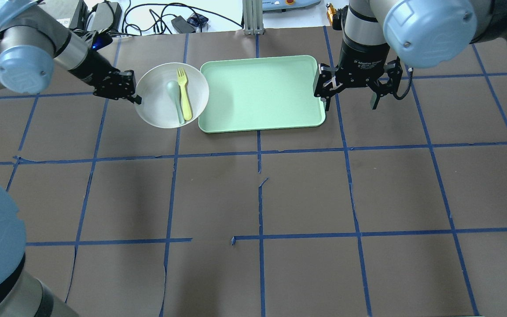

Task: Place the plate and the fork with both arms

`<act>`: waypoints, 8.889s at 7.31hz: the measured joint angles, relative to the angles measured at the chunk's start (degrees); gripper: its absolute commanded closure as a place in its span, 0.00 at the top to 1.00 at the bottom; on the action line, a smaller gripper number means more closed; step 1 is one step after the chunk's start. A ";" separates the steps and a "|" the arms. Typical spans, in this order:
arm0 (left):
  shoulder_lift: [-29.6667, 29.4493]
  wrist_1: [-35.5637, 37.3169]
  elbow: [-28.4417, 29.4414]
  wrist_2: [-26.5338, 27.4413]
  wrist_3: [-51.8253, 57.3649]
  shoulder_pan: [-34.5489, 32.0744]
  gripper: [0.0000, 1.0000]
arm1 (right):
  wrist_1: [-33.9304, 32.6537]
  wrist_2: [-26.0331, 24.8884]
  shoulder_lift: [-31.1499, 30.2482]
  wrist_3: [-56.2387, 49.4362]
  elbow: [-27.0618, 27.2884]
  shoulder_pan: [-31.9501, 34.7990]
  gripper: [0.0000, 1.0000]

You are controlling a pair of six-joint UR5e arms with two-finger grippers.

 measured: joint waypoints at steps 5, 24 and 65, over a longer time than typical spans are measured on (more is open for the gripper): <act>-15.16 3.16 13.37 -0.65 -5.40 -14.04 0.00 | -0.13 0.23 0.03 0.17 0.64 -0.06 1.00; 6.02 -22.23 4.90 17.26 5.01 -4.94 1.00 | -33.38 4.61 30.76 6.83 -14.72 5.82 0.53; 17.73 -16.40 0.04 22.43 -17.86 -15.73 1.00 | 3.47 1.48 -2.18 -5.19 -3.44 -1.12 1.00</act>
